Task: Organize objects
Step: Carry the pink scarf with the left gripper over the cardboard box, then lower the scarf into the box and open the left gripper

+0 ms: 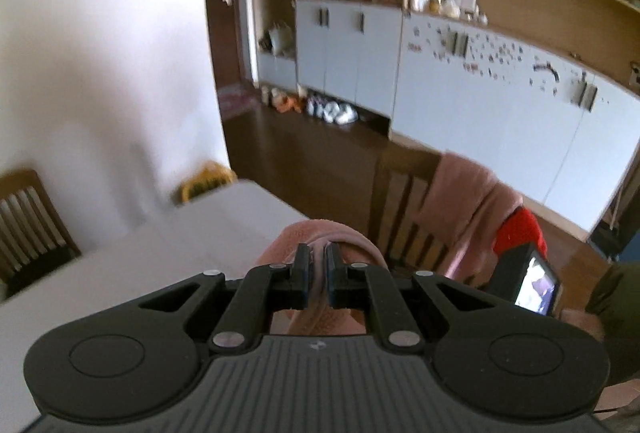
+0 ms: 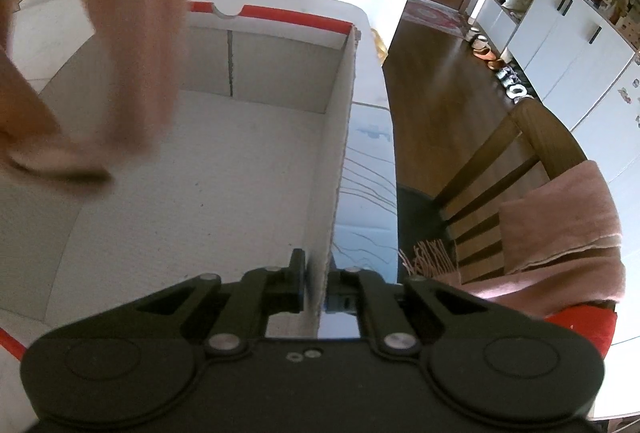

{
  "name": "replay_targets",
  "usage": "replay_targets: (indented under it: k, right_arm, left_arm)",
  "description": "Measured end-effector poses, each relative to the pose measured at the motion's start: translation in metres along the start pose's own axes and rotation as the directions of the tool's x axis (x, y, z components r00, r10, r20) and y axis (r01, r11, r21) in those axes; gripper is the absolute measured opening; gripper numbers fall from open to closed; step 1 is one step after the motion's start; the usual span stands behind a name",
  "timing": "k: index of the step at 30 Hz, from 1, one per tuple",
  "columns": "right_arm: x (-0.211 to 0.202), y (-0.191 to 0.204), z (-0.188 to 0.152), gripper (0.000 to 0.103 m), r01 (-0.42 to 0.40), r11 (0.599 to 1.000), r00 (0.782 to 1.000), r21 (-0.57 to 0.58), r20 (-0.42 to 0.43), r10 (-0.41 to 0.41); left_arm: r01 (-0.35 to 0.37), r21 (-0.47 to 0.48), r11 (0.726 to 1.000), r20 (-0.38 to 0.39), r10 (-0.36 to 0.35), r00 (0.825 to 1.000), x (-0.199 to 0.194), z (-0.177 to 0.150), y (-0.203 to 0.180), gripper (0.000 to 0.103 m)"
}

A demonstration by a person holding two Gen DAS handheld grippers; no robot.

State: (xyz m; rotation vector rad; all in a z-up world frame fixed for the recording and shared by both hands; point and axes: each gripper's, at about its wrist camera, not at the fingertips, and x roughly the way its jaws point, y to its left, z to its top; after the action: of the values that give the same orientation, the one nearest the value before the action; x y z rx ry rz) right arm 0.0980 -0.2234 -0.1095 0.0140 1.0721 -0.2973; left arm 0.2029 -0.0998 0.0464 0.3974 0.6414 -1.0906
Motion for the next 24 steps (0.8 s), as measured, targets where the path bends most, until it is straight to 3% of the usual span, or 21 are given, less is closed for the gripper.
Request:
replay_targets:
  k: [5,12,24]
  right_arm:
    - [0.001,-0.001,0.001,0.006,-0.004,1.0,1.0,-0.01,-0.009,0.004]
    - [0.002,-0.001,0.002,0.006,-0.006,1.0,1.0,-0.02,-0.016,0.005]
    - [0.002,0.004,0.005,0.006,0.004,1.0,0.999,-0.029,-0.034,-0.005]
  left_arm:
    - [0.007,0.006,1.0,-0.129,-0.006,0.992,0.052,-0.021,-0.007,0.007]
    - [0.012,-0.015,1.0,-0.277,-0.015,0.961,0.104,-0.056,-0.008,0.007]
    - [0.022,0.018,1.0,-0.425,-0.012,0.905,0.146,-0.088,-0.022,0.008]
